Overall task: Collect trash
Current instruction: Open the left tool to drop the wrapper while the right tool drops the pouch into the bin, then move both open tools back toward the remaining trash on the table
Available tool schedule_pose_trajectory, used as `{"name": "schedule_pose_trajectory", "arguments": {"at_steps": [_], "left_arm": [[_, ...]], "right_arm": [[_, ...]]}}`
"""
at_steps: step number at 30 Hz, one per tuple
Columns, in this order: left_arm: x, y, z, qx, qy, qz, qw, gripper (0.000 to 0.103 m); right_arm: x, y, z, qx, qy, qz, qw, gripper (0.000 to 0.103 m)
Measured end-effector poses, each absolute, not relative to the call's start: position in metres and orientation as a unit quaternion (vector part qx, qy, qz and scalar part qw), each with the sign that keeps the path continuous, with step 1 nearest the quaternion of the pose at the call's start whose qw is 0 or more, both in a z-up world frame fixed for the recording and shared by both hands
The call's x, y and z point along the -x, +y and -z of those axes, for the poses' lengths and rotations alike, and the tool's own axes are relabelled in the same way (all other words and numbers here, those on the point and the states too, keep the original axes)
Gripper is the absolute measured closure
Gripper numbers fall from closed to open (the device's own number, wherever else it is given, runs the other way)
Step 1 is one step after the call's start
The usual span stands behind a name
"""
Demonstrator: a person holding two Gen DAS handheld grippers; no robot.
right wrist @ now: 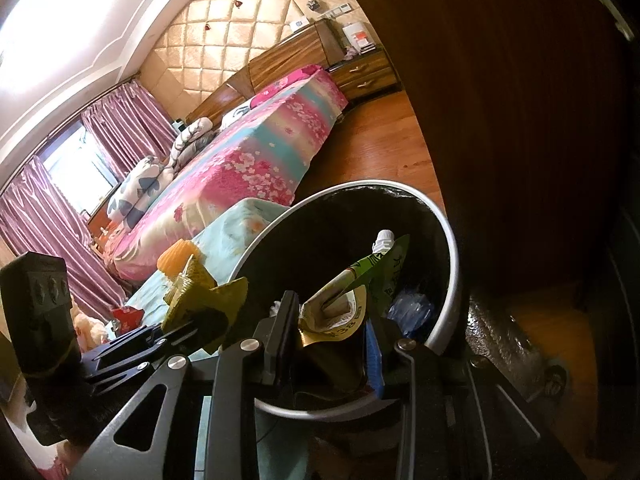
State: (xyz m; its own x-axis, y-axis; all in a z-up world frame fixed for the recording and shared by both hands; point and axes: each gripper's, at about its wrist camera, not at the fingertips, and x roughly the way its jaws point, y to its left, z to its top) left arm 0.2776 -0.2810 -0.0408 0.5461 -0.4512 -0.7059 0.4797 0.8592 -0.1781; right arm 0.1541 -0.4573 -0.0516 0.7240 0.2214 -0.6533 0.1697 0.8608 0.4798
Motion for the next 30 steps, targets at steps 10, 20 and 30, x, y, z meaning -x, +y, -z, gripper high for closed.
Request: {"name": "schedule_pose_trajectory", "arguments": {"at_steps": [10,20,30], "left_arm": [[-0.273,-0.277,0.048,-0.012,0.401,0.252,0.881,0.046],[-0.248,-0.248,0.051,0.005,0.408,0.235,0.882,0.046],[-0.215,-0.188,0.048,0.037,0.407,0.187,0.893,0.045]], "right_arm": [[-0.147,-0.467,0.051,-0.293,0.362,-0.012,0.885,0.033],[-0.14,-0.449,0.042,-0.287,0.356,-0.022,0.889,0.02],[-0.145,-0.4,0.035,-0.254,0.358,-0.06,0.897,0.015]]}}
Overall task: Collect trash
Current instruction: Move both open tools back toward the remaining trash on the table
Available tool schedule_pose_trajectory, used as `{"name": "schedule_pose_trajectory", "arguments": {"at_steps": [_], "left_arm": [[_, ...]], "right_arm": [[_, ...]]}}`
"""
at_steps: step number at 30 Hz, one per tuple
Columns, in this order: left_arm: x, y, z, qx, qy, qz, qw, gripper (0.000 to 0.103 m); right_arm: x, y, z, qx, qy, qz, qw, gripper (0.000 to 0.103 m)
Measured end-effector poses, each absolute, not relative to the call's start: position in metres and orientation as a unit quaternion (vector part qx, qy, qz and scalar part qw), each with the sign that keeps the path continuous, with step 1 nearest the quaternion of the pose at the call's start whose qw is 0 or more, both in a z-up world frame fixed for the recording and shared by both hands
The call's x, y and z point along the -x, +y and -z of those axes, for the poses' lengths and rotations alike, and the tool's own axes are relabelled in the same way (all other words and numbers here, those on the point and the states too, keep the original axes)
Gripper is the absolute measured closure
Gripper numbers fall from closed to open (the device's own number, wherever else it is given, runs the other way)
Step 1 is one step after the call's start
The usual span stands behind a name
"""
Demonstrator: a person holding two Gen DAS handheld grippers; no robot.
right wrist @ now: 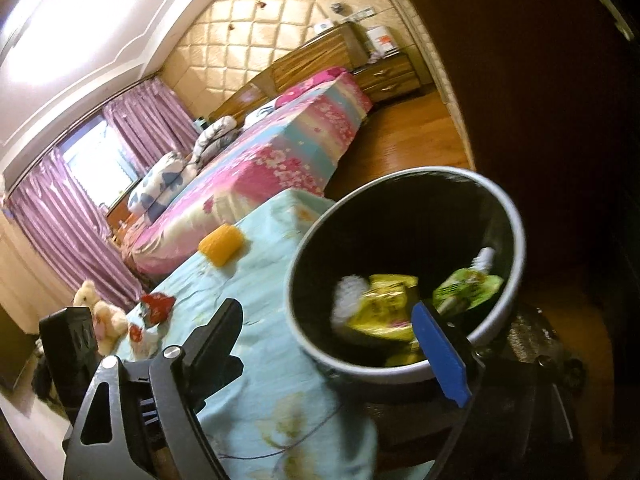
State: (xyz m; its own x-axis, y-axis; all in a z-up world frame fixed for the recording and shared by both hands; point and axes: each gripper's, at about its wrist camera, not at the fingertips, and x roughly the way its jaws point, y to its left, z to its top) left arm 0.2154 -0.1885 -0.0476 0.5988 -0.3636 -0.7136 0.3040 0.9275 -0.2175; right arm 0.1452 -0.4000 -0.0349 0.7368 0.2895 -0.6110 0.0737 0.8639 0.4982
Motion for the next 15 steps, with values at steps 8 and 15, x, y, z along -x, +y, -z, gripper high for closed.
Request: {"name": "schedule_pose_trajectory", "arguments": {"at_steps": [8,15], "left_arm": [[-0.183,-0.131,0.045,0.063,0.408,0.14,0.9,0.045],[-0.159,-0.082,0.04,0.09,0.408,0.1,0.903,0.045]], "right_arm": [[-0.151,-0.356,0.044,-0.243,0.38,-0.099,0.887,0.014],[-0.152,-0.316,0.049,-0.227,0.396,-0.127,0.881,0.014]]}}
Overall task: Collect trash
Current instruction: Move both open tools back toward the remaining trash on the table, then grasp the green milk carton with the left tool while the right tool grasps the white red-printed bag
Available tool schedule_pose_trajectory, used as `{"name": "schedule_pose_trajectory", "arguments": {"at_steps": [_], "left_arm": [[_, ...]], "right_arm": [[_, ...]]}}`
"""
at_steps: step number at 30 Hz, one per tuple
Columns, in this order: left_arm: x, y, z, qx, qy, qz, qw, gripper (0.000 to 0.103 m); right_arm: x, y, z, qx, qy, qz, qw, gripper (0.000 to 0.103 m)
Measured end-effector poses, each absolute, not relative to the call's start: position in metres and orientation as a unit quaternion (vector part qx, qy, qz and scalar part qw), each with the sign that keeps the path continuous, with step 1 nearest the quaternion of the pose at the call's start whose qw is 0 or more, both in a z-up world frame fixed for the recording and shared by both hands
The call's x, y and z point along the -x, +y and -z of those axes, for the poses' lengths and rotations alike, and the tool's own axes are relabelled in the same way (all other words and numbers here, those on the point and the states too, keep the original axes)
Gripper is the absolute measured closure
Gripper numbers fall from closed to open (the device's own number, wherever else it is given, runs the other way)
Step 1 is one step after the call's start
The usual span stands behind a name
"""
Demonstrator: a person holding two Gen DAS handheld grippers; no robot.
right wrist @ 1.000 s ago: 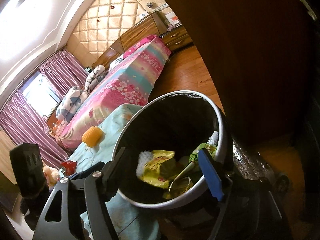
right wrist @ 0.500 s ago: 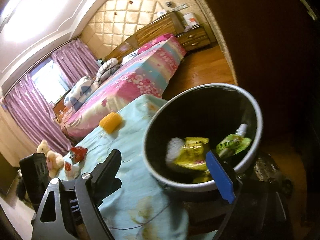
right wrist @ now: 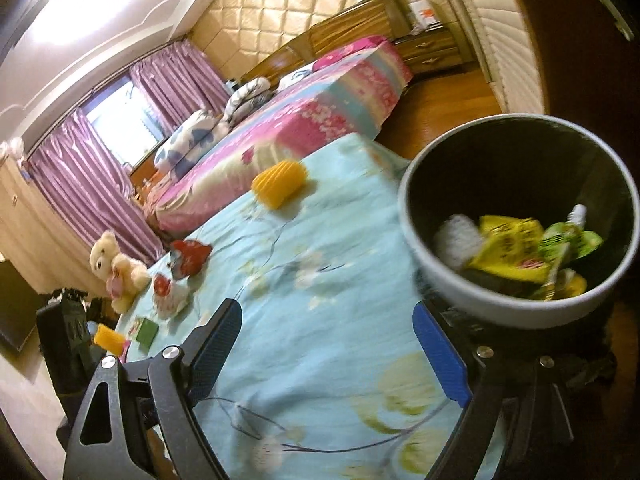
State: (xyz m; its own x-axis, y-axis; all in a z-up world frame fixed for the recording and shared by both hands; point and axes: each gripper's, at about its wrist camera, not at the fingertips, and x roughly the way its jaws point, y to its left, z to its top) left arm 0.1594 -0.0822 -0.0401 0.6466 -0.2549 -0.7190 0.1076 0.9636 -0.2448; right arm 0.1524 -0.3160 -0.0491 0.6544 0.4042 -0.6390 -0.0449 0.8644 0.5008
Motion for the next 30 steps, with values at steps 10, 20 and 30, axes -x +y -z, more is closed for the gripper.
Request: {"name": "schedule_pose_trajectory", "arguments": {"at_steps": [10,20,30], "left_arm": [[-0.127,-0.021,0.036,0.126,0.403,0.042,0.906,0.044],[-0.109,0.039,0.035,0.162,0.404,-0.024,0.9,0.041],[-0.112,0.085,0.025,0.192,0.389,-0.078,0.898,0.035]], "right_arm": [[-0.16,-0.265,0.059,-0.212,0.418,-0.172,0.867,0.014],[-0.171,-0.213,0.065,-0.2,0.433,-0.218,0.851,0.014],[-0.191,-0.167,0.072,-0.19,0.445,-0.259,0.836,0.014]]}}
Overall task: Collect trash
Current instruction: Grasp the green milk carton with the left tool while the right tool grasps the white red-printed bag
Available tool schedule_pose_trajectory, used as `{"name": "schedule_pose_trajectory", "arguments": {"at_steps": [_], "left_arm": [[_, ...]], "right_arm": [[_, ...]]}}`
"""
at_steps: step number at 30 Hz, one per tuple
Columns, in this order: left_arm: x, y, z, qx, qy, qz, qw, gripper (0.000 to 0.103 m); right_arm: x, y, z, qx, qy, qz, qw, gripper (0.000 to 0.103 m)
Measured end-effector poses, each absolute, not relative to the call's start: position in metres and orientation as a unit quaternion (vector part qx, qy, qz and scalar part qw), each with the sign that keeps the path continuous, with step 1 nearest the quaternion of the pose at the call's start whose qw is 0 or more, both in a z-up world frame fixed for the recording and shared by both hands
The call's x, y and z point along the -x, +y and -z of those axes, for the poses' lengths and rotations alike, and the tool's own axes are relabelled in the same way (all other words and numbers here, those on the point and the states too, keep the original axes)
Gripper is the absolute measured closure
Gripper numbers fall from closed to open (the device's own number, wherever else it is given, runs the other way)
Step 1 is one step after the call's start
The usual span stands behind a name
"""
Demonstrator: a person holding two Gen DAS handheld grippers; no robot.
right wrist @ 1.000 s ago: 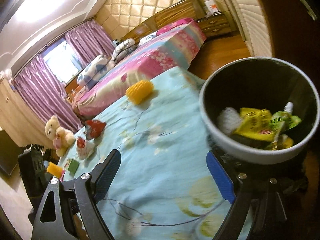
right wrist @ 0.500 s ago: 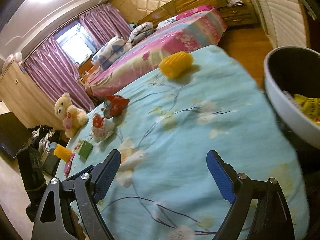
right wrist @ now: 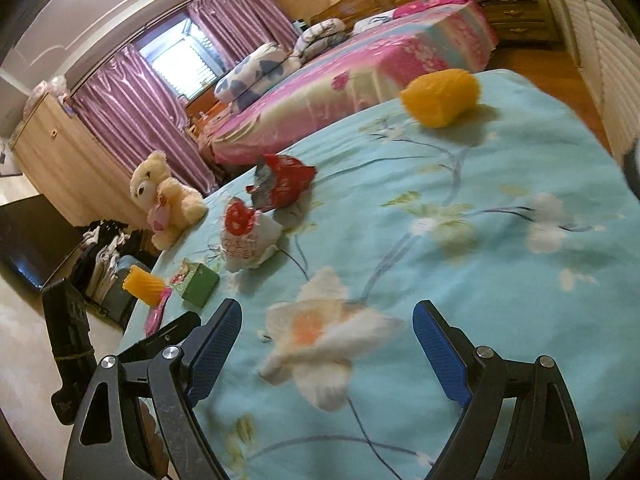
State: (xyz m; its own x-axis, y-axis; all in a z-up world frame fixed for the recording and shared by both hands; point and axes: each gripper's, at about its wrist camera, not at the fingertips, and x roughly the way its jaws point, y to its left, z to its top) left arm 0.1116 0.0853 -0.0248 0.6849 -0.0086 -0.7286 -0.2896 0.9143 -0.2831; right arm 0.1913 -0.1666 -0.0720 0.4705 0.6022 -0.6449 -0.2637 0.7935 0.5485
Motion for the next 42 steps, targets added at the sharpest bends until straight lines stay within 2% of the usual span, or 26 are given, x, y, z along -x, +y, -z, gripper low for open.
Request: {"name": "schedule_pose_trajectory", "arguments": {"at_steps": [6,19,22,24,26,28,31,33,34,35,37,39,40,42], "left_arm": [[-0.131,0.098,0.027,0.196,0.387,-0.106,0.895,0.027],[-0.179,0.114,0.042,0.206,0.392,-0.179,0.878,0.026],[-0.177,0.121,0.047,0.21,0.392,-0.172,0.879,0.03],[-0.172,0.124,0.049,0.205,0.393,-0.163,0.881,0.044],[-0.165,0.126,0.051,0.195,0.394,-0.141,0.887,0.069],[-0.16,0.129,0.053,0.192,0.398,-0.118,0.889,0.074],[-0.152,0.136,0.053,0.192,0.4,-0.116,0.889,0.074],[-0.149,0.139,0.052,0.2,0.397,-0.12,0.888,0.072],[-0.149,0.139,0.052,0.201,0.396,-0.121,0.888,0.065],[-0.149,0.138,0.05,0.2,0.394,-0.124,0.889,0.051],[-0.15,0.132,0.046,0.187,0.388,-0.147,0.89,0.032],[-0.15,0.121,0.042,0.177,0.384,-0.162,0.892,0.027],[-0.157,0.118,0.042,0.171,0.386,-0.178,0.889,0.023],[-0.165,0.114,0.044,0.168,0.394,-0.199,0.881,0.021]], "right_arm": [[-0.209,-0.146,0.075,-0.196,0.451,-0.276,0.826,0.014],[-0.255,-0.1,0.09,-0.231,0.471,-0.307,0.794,0.017],[-0.261,-0.091,0.094,-0.228,0.478,-0.311,0.79,0.027],[-0.263,-0.088,0.095,-0.223,0.477,-0.312,0.791,0.032],[-0.264,-0.084,0.095,-0.217,0.476,-0.317,0.791,0.047],[-0.262,-0.081,0.093,-0.212,0.475,-0.329,0.788,0.063],[-0.256,-0.083,0.086,-0.195,0.465,-0.332,0.797,0.075],[-0.252,-0.087,0.085,-0.196,0.467,-0.335,0.794,0.079],[-0.248,-0.09,0.085,-0.198,0.468,-0.336,0.793,0.082],[-0.245,-0.093,0.085,-0.198,0.468,-0.335,0.793,0.085],[-0.237,-0.101,0.086,-0.196,0.471,-0.33,0.794,0.095],[-0.232,-0.108,0.088,-0.198,0.475,-0.326,0.793,0.095],[-0.23,-0.111,0.089,-0.202,0.48,-0.323,0.79,0.09],[-0.23,-0.115,0.09,-0.21,0.481,-0.315,0.791,0.089]]}}
